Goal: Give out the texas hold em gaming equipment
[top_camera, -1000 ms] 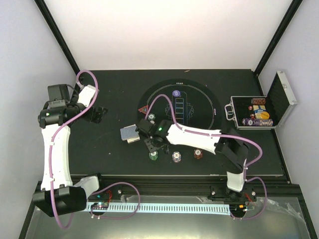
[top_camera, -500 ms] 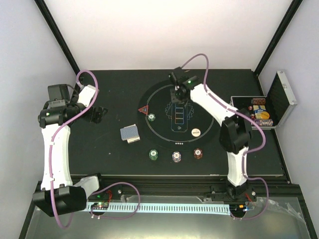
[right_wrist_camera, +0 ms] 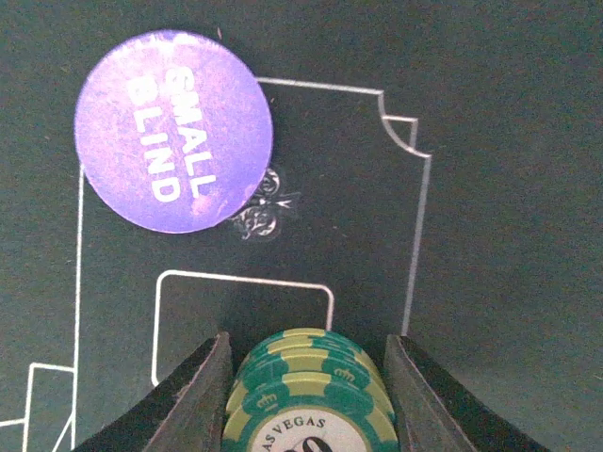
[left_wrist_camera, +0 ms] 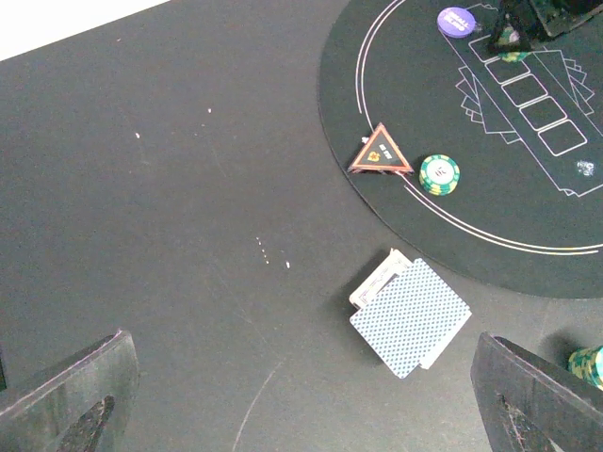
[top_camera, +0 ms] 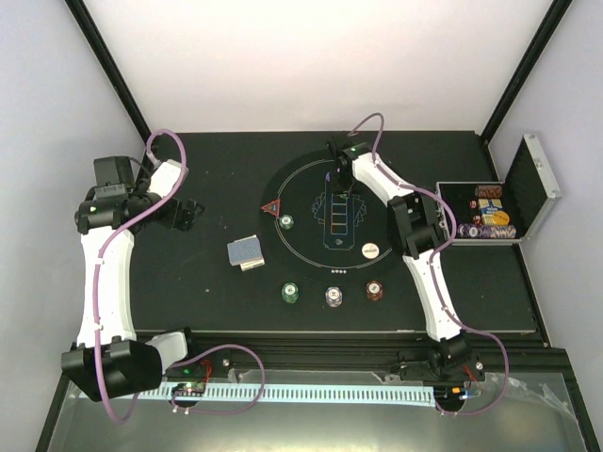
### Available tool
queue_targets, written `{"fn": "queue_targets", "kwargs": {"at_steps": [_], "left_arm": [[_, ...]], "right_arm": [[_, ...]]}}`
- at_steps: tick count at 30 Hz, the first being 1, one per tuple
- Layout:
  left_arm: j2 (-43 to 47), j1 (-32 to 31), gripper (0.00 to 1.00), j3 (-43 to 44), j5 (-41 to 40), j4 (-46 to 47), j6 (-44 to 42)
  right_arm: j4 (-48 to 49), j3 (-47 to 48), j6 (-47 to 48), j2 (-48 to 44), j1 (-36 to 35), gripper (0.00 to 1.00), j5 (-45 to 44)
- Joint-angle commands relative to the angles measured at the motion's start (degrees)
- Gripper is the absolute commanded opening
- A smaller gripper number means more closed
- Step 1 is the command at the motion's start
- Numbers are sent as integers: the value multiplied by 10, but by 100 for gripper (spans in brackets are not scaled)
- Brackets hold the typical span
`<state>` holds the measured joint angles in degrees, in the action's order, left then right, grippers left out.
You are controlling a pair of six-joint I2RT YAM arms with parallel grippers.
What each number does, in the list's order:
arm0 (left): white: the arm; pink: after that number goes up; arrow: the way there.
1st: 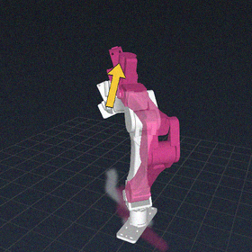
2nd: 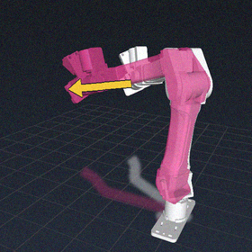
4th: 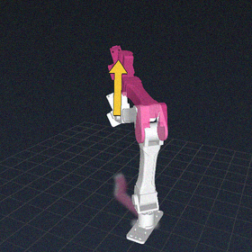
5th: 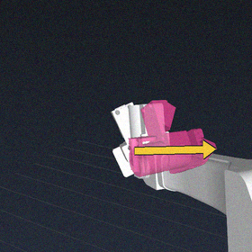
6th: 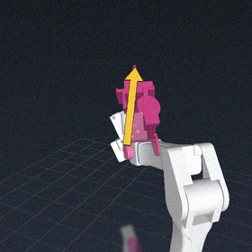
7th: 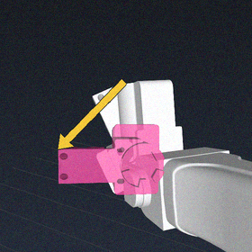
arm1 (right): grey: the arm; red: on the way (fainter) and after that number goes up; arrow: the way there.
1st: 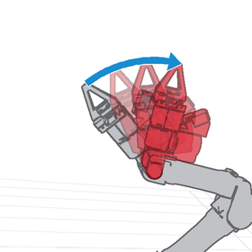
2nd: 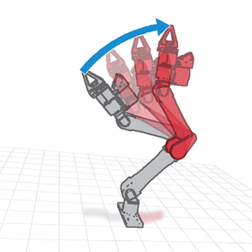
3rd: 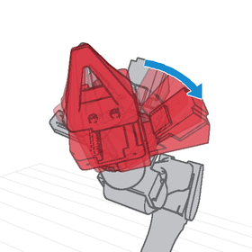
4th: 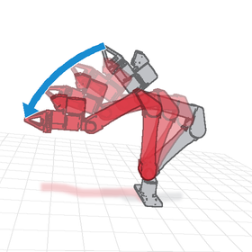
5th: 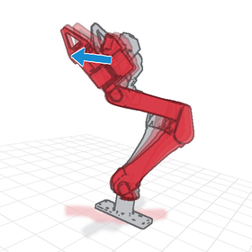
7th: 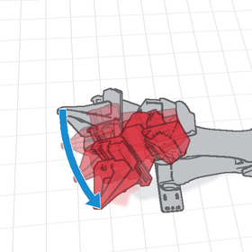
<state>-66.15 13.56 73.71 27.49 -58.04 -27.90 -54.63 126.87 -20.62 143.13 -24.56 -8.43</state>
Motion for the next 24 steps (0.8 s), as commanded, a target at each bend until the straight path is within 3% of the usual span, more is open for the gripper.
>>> {"fn": "queue_targets", "kwargs": {"at_steps": [1, 10, 13, 18, 20, 24], "left_arm": [[-2, 6, 99, 15, 5, 13, -2], [-4, 5, 99, 8, 4, 20, -2], [-6, 5, 99, 7, 5, 20, -2], [-5, 5, 99, 6, 10, 17, -1], [-4, 5, 99, 5, 13, 15, 0], [-3, 5, 99, 4, 15, 8, 3]], "right_arm": [[0, 35, 7, 12, 8, 18, 15], [0, 78, 12, 48, 14, 19, 27], [-6, 80, 13, 51, 14, 25, 30], [-18, 80, 16, 39, 14, 66, 31], [-27, 87, 17, 26, 14, 74, 28], [-33, 69, 20, -32, 10, 82, 21]]}}
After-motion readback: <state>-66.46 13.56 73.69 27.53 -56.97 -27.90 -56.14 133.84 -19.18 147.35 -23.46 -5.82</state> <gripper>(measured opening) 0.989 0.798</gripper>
